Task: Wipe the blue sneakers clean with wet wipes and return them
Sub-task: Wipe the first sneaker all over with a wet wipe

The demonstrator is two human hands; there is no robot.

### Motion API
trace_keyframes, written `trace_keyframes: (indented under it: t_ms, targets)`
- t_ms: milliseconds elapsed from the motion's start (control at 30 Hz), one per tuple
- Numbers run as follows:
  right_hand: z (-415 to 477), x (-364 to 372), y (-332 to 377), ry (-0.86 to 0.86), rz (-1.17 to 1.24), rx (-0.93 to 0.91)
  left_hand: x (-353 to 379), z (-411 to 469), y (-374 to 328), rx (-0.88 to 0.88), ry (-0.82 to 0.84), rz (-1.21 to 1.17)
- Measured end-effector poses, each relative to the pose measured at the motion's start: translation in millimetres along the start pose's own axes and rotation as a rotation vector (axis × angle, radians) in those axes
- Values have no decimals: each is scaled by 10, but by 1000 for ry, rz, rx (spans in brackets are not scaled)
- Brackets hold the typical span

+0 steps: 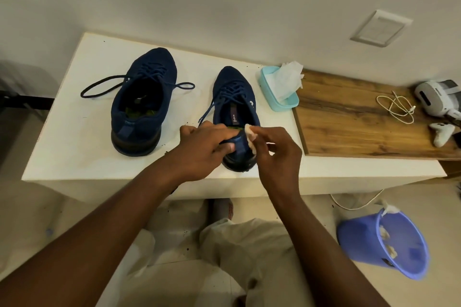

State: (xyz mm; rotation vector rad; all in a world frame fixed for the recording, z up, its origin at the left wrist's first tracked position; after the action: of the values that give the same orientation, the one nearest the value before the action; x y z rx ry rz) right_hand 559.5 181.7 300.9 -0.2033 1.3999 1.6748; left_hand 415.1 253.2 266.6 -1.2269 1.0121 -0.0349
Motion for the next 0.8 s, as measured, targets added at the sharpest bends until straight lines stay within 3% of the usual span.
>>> trace_keyframes:
  t_ms: [167, 333, 500, 633, 800]
  targets:
    - [-278, 152, 168, 161, -142, -184, 24, 12, 125, -42, -25, -31]
    - [60, -24, -18, -54, -29, 16, 59, 72, 130, -58, 11, -113]
    - [-279, 266, 273, 182, -254, -252, 102, 46, 424, -190, 47, -227]
    - [-6, 14, 39, -20, -144, -66, 109, 108, 369, -179, 47, -226]
    - [-33, 135, 5, -92, -26, 100, 83, 97, 271, -107, 43, -177]
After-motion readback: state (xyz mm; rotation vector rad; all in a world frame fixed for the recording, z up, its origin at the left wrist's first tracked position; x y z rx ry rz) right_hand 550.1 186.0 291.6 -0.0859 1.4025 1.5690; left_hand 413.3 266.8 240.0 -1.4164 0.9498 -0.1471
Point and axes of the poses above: each hand's wrist, its own z-axis towards the middle knuckle, its own x-axis out of the palm, y = z × x, the point moved 6 cm from there along z, towards the middle knuckle, and after that the axes turned 6 degrees about -z, right-handed, at the moved point
